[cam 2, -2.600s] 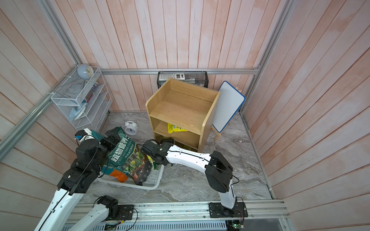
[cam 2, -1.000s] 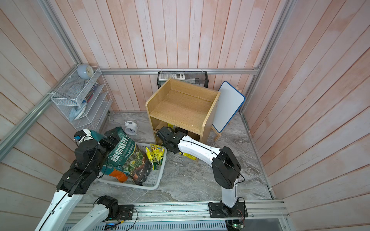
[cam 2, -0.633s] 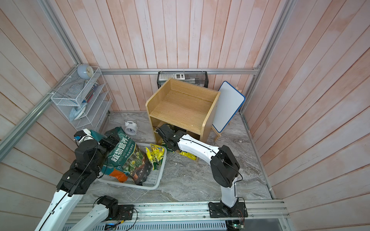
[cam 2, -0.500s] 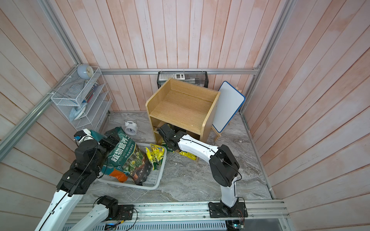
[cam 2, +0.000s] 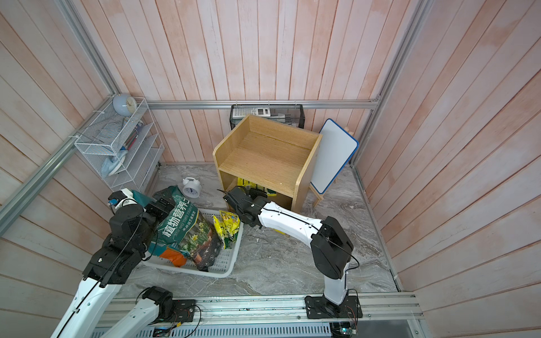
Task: Take down the fertilizer bag from the shelf
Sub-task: Pick up the fertilizer bag from the shelf.
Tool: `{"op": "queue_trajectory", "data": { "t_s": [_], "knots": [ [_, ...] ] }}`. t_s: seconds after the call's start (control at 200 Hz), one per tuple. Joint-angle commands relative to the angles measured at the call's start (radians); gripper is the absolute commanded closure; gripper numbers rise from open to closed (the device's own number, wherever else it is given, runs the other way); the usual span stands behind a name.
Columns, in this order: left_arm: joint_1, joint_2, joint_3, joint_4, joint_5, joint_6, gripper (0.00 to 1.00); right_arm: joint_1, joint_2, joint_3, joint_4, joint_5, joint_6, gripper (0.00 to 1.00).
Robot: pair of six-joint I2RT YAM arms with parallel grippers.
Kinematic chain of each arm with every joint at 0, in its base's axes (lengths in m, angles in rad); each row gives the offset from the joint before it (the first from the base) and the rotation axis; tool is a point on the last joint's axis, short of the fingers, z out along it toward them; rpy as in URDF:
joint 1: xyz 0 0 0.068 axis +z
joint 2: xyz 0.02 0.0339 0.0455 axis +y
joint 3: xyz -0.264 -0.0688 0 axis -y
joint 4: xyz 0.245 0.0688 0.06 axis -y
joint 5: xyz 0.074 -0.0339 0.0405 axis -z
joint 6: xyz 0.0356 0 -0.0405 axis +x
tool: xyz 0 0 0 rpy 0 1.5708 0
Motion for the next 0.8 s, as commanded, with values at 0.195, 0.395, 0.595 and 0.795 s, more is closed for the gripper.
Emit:
{"op": "queue_trajectory", "data": {
  "t_s": [0.195,0.395,0.595,0.795],
  "knots": [
    [0.006,0.008,-0.003,0.025,-0.012,0.033,0.00,0.021,-0.184,0.084,-0.364,-0.291,0.564,1.00],
    [0.006,-0.003,-0.006,0.033,0.001,0.043,0.00,0.043,-0.400,-0.046,-0.187,-0.550,0.751,1.00],
    [0.006,-0.011,0.019,-0.010,-0.003,0.070,0.00,0.044,-0.510,-0.194,0.171,-0.892,0.979,1.00],
    [0.006,-0.024,0.018,-0.027,-0.011,0.058,0.00,0.049,-0.385,-0.189,0.188,-1.022,1.058,1.00]
  ]
}}
